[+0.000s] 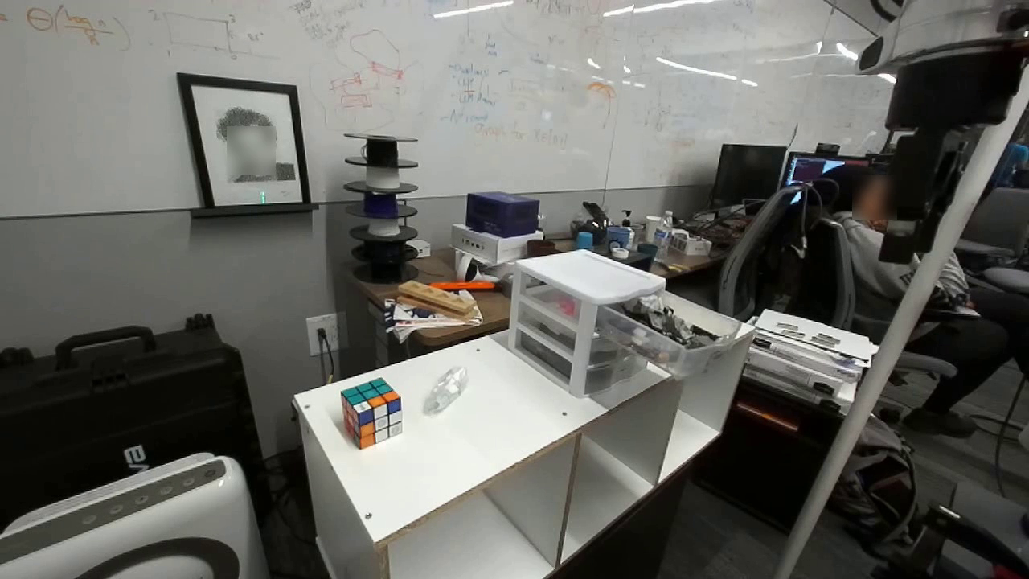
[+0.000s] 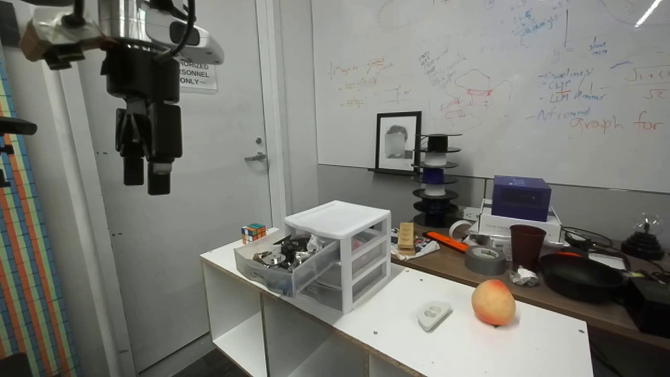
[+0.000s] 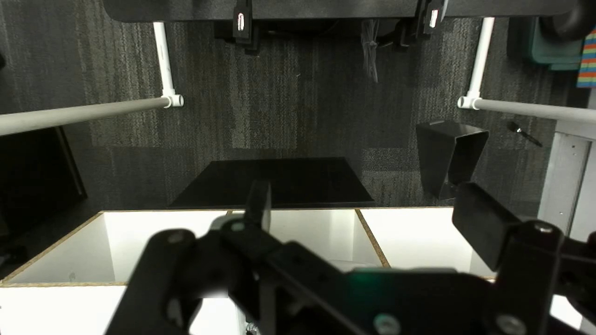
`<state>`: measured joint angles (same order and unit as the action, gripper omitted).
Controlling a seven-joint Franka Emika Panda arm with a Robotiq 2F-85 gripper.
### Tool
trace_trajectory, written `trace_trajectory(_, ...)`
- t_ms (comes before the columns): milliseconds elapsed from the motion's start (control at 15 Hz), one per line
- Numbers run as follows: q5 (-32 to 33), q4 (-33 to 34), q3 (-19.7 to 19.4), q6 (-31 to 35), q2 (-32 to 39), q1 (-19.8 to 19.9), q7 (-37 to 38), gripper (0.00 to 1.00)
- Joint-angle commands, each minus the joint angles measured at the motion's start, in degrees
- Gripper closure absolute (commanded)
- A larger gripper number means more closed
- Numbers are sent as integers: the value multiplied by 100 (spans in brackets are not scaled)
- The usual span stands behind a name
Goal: Put the papers in the top drawer
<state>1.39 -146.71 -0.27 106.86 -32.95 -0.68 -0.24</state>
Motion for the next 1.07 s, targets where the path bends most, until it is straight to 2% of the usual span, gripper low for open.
trace_trajectory(0,-10,8,17,-10,2,17,-7,0)
trace_trajectory(200,-55,90,25,10,95,35,98,0)
trace_trajectory(467,-158,516,92,210,713,17,410,0)
trace_trajectory(667,-168,1039,269,452,1423,-10,861,0)
trace_trajectory(1000,-58,2227,726,665,2828,-151,2032,0)
